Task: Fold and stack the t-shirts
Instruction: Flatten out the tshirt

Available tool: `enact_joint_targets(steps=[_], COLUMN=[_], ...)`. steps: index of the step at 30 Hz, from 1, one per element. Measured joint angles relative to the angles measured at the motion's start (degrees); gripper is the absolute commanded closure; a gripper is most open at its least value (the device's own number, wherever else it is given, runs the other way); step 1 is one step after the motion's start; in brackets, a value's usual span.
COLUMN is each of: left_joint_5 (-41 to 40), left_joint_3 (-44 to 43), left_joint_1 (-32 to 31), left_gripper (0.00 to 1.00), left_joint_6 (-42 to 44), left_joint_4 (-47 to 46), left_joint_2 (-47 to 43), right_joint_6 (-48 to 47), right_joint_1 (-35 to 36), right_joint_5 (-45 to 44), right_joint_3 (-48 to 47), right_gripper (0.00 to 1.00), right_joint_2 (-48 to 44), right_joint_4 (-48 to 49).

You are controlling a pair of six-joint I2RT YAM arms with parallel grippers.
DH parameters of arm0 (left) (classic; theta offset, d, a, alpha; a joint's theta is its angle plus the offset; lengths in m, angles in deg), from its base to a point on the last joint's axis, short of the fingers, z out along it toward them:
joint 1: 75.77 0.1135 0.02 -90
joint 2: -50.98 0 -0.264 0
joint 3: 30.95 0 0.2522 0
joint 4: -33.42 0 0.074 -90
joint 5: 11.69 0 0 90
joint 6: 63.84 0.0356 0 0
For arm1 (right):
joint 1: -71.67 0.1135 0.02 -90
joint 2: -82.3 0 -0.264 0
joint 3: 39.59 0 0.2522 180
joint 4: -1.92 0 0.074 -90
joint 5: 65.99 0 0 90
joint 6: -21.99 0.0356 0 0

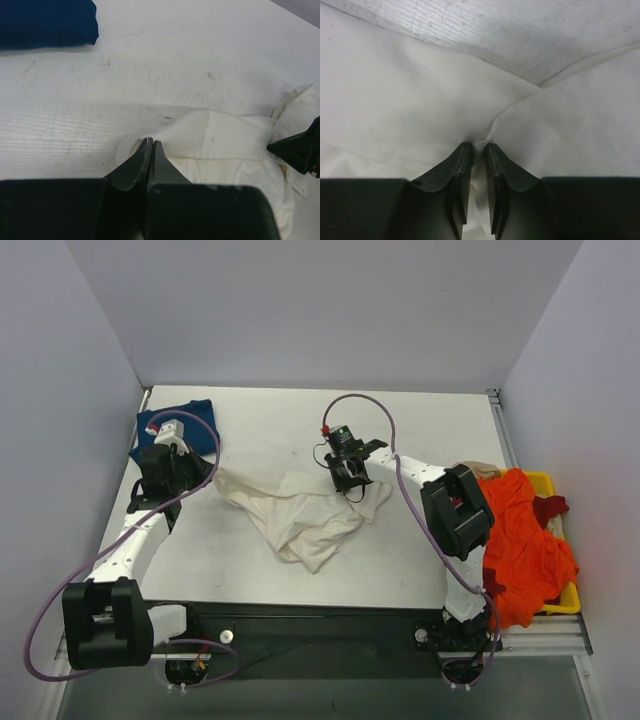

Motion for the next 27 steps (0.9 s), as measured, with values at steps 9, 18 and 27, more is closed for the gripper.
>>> enact_joint_targets(steps=[9,18,27], left_joint_5=[-0.02,-0.09,-0.9], left_joint_3=[0.02,0.02,-2.6], left_joint_1=[0.02,0.02,0.02], left_gripper=[1.0,1.0,1.0], left_joint_6=[0.0,0.02,-0.02], left_joint_4=[0.02,0.02,1.99], left_joint_2=[0.0,0.0,-0.15], right_joint_6=[1.07,2.6,2.8], right_joint_1=[-1.99,-6.62,-12.79], right_joint_5=[-0.72,-1.16,-2.23], right_joint_3=[3.13,6.6,11.15], right_gripper=[0.9,1.0,1.0], right_joint_2=[-5.62,-12.17,-31.26], right_joint_4=[-0.87,-0.66,-2.14])
